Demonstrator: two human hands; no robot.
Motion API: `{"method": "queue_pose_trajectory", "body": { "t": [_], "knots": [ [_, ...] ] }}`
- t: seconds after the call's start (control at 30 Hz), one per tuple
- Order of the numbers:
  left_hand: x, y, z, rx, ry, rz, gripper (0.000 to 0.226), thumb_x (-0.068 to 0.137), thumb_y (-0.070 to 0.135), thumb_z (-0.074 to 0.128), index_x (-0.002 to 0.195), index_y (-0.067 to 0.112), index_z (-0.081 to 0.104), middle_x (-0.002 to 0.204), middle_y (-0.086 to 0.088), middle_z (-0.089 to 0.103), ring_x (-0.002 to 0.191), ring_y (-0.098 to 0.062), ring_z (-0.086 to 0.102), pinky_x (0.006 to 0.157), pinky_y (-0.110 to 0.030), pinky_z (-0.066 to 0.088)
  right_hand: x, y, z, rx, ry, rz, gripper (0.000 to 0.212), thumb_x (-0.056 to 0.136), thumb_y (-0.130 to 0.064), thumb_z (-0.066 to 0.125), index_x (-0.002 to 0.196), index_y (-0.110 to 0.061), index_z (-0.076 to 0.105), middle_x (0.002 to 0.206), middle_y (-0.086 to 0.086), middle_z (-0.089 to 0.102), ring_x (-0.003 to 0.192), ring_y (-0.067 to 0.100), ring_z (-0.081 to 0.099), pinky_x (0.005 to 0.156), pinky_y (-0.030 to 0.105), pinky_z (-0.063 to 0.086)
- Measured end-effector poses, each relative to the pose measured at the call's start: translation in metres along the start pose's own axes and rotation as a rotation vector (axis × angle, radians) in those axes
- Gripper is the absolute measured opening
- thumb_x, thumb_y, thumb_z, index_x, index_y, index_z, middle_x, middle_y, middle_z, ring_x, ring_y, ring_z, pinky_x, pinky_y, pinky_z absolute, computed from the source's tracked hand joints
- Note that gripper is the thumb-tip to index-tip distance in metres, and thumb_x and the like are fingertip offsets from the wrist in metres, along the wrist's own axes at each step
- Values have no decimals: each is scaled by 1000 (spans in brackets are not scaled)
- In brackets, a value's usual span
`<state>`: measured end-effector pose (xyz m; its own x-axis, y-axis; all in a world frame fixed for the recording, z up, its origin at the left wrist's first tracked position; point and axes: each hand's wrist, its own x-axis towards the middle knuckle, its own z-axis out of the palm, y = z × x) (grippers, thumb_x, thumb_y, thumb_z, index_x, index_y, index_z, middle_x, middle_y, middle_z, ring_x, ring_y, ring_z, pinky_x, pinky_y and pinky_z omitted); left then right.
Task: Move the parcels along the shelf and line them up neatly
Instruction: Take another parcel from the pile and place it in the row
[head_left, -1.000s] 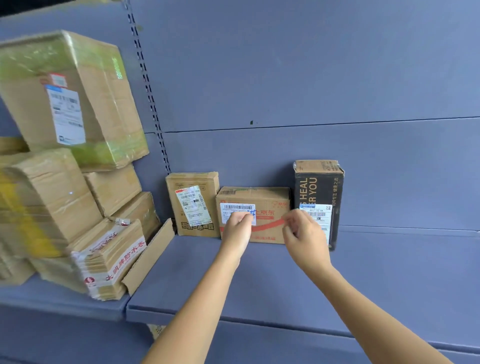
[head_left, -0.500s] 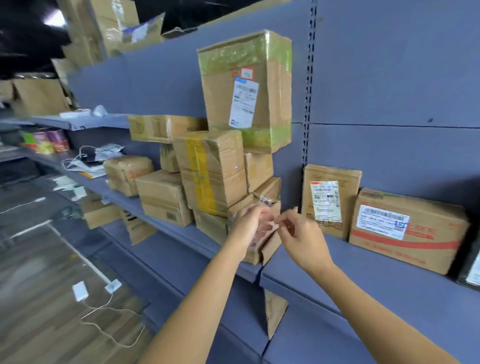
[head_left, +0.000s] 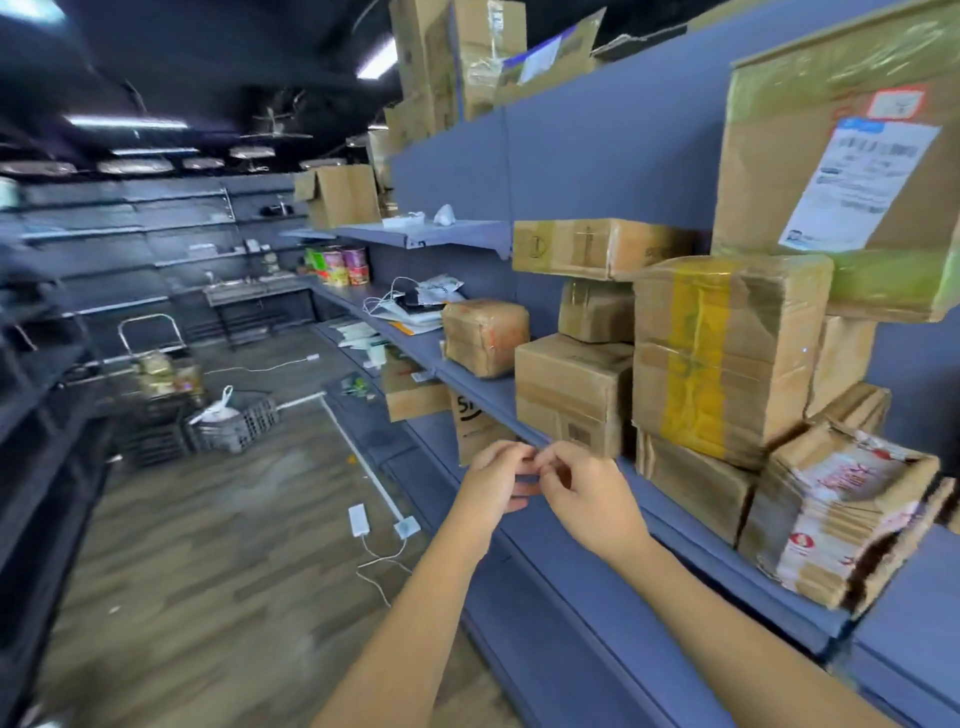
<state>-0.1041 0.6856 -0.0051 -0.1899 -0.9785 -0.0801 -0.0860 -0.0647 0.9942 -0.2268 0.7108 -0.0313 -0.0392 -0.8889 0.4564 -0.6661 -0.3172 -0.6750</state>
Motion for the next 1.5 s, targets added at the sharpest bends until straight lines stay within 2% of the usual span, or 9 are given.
{"method": "queue_pose_trajectory", "body": {
  "t": [0.13, 0.3, 0.5, 0.73, 1.03, 1.17, 1.27, 1.4, 1.5],
  "knots": [
    [14, -12, -43, -4, 94, -31, 22, 98, 21, 41, 86, 23, 59, 84, 2, 65, 72, -14, 64, 76, -30, 50, 24, -15, 44, 53, -88, -9, 15, 87, -11, 52, 83, -21, 62, 66, 0, 64, 52, 7, 48, 49, 25, 37],
    [41, -20, -81, -9, 117, -58, 19, 97, 19, 41, 92, 17, 60, 88, -1, 66, 81, -18, 67, 84, -32, 51, 59, -16, 87, 96, -130, 24, 17, 88, -14, 52, 81, -26, 62, 73, -3, 67, 70, 17, 61, 66, 42, 52],
    [106, -25, -109, 24, 121, -51, 20, 97, 20, 41, 90, 20, 60, 87, -1, 67, 76, -15, 67, 85, -33, 51, 117, -4, 124, 139, -146, 20, 17, 88, -14, 52, 83, -26, 63, 76, -5, 69, 73, 17, 64, 69, 45, 53],
    [203, -3, -132, 120, 47, 24, 23, 100, 25, 39, 102, 20, 62, 93, 1, 70, 77, -11, 68, 74, -22, 52, 229, 25, 142, 161, -10, 51, 18, 91, -11, 53, 86, -24, 64, 76, -6, 68, 71, 11, 61, 67, 30, 49],
    [328, 17, -147, 92, 50, 47, 22, 100, 21, 40, 101, 18, 62, 90, 1, 69, 75, -15, 67, 76, -26, 51, 328, 58, 155, 171, 44, 48, 23, 90, -10, 54, 83, -31, 60, 68, -10, 60, 63, 12, 55, 65, 31, 47],
    [369, 21, -117, 69, -65, 54, 23, 99, 15, 38, 103, 17, 60, 92, 0, 68, 77, -17, 66, 88, -36, 51, 349, 70, 133, 183, 159, 79, 32, 89, -3, 53, 79, -33, 59, 71, -11, 63, 68, 10, 60, 65, 19, 46],
    [398, 32, -99, 54, -148, 129, 23, 99, 14, 40, 98, 20, 61, 92, 1, 68, 77, -18, 65, 83, -32, 52, 356, 71, 116, 231, 260, 100, 30, 89, 0, 51, 79, -27, 61, 68, -12, 63, 63, 1, 60, 62, 13, 45],
    [439, 49, -86, -42, -222, 201, 21, 98, 13, 44, 97, 20, 64, 96, -2, 68, 75, -15, 63, 73, -26, 54, 365, 71, 103, 128, 332, 95, 30, 90, -5, 52, 81, -33, 61, 73, -15, 65, 67, 8, 62, 67, 26, 50],
    [466, 61, -75, -152, -284, 199, 20, 94, 9, 48, 95, 15, 67, 98, -5, 71, 80, -20, 62, 79, -37, 52, 366, 68, 102, -333, 409, -98, 13, 89, -19, 51, 93, -25, 61, 83, -12, 61, 76, 10, 58, 67, 31, 51]
  ]
}}
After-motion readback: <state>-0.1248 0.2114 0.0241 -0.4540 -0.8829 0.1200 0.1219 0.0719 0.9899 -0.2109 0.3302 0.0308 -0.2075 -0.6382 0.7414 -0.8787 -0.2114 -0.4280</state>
